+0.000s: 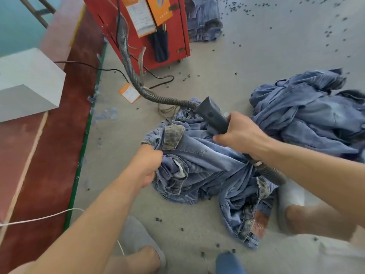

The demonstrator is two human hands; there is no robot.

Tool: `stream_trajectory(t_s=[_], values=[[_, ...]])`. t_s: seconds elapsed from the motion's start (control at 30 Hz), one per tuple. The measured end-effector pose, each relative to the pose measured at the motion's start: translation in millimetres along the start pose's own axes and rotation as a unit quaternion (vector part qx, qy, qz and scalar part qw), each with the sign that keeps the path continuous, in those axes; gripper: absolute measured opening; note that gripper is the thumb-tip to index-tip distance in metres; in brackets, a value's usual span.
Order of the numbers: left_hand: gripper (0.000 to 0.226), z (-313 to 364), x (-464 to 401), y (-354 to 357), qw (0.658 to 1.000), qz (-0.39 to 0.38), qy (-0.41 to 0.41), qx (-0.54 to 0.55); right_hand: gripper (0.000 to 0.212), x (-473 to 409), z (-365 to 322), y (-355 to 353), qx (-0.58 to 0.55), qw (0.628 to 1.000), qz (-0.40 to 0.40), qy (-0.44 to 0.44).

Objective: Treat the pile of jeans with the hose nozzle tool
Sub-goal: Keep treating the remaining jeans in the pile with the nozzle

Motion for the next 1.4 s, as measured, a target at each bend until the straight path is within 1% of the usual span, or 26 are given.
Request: stream_trajectory(t_s=[0.03,0.1,0.17,0.27,0.4,0.47,0.5,0.53,0.6,0.63,0.7,0.73,0.8,0.83,0.87,0.9,0.97,1.0,1.1,1.2,1.3,1.4], values=[[0.029,-5.6,-2.1,0.6,0.998,-0.007,-0.038,0.054,0.041,0.9,-0.2,3.2,0.024,1.0,-0.002,-0.008],[0.032,-10.4,3.2,8.8,0.983,-0.042,-0.103,0.146,0.053,1.6,-1.1,8.9,0.071,0.997,-0.001,-0.034],[0.036,-8.4,11.2,21.4,0.966,-0.095,-0.135,0.198,0.06,1.5,-2.8,15.9,0.097,0.994,0.0,-0.059],[0.042,2.3,17.3,33.9,0.949,-0.166,-0.135,0.234,0.065,1.1,-7.0,19.4,0.078,0.994,0.024,-0.072],[0.045,18.0,18.9,36.6,0.942,-0.19,-0.107,0.255,0.051,-2.2,-20.9,10.7,0.028,0.992,0.08,-0.095],[0.044,23.1,19.2,36.7,0.947,-0.211,-0.081,0.227,0.046,-7.0,-27.6,2.2,0.015,0.991,0.082,-0.101],[0.046,25.4,18.8,35.1,0.955,-0.219,-0.058,0.189,0.045,-11.5,-30.4,-5.6,0.008,0.992,0.08,-0.099],[0.056,27.6,18.6,31.8,0.964,-0.224,-0.031,0.141,0.044,-16.6,-32.9,-15.5,-0.001,0.993,0.075,-0.094],[0.087,27.9,13.6,22.2,0.975,-0.221,0.015,0.038,0.039,-25.3,-39.3,-34.1,-0.008,0.995,0.047,-0.093],[0.091,27.8,9.9,18.4,0.975,-0.216,0.041,-0.007,0.035,-27.6,-43.0,-39.5,0.004,0.995,0.025,-0.1],[0.083,29.1,7.6,16.8,0.97,-0.218,0.079,-0.068,0.03,-27.2,-48.4,-39.5,0.032,0.992,-0.019,-0.118],[0.077,31.2,7.4,16.4,0.97,-0.214,0.092,-0.068,0.03,-25.8,-49.6,-37.6,0.035,0.991,-0.033,-0.123],[0.055,40.7,8.6,16.0,0.966,-0.213,0.144,-0.04,0.029,-26.5,-50.0,-35.7,0.026,0.991,-0.034,-0.125],[0.044,46.1,12.4,17.6,0.957,-0.228,0.178,-0.022,0.029,-28.6,-49.6,-36.8,0.018,0.992,-0.025,-0.124],[0.039,50.2,17.8,20.1,0.947,-0.251,0.199,0.014,0.03,-30.6,-48.9,-38.3,0.012,0.992,-0.015,-0.121],[0.039,50.3,21.2,22.7,0.941,-0.272,0.191,0.069,0.031,-32.6,-48.3,-39.3,0.011,0.993,-0.005,-0.121],[0.045,44.4,27.2,30.8,0.928,-0.304,0.123,0.176,0.034,-34.5,-49.0,-37.3,0.019,0.991,0.003,-0.13],[0.047,41.2,30.7,34.5,0.922,-0.315,0.095,0.206,0.036,-34.6,-50.0,-34.6,0.026,0.99,0.003,-0.137],[0.048,32.8,36.7,39.0,0.918,-0.318,0.035,0.235,0.04,-32.7,-51.4,-31.6,0.057,0.985,0.001,-0.164],[0.045,30.4,37.2,37.2,0.918,-0.306,-0.013,0.252,0.041,-25.6,-50.4,-50.4,0.092,0.975,0.022,-0.202],[0.043,29.6,33.2,34.8,0.914,-0.3,-0.023,0.273,0.037,-6.6,-48.6,-78.1,0.11,0.959,0.014,-0.262],[0.046,29.1,30.9,34.4,0.913,-0.307,-0.018,0.267,0.032,15.1,-44.7,-89.5,0.154,0.943,-0.039,-0.293]])
Point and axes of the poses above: each hand's wrist, its own x-axis away from the middle knuckle, its own y-axis out of the palm, z = x × y, the point moved 7 cm from there along -x, towards the middle knuckle, and after that the axes turned 5 degrees about z, right-handed, at the moved point
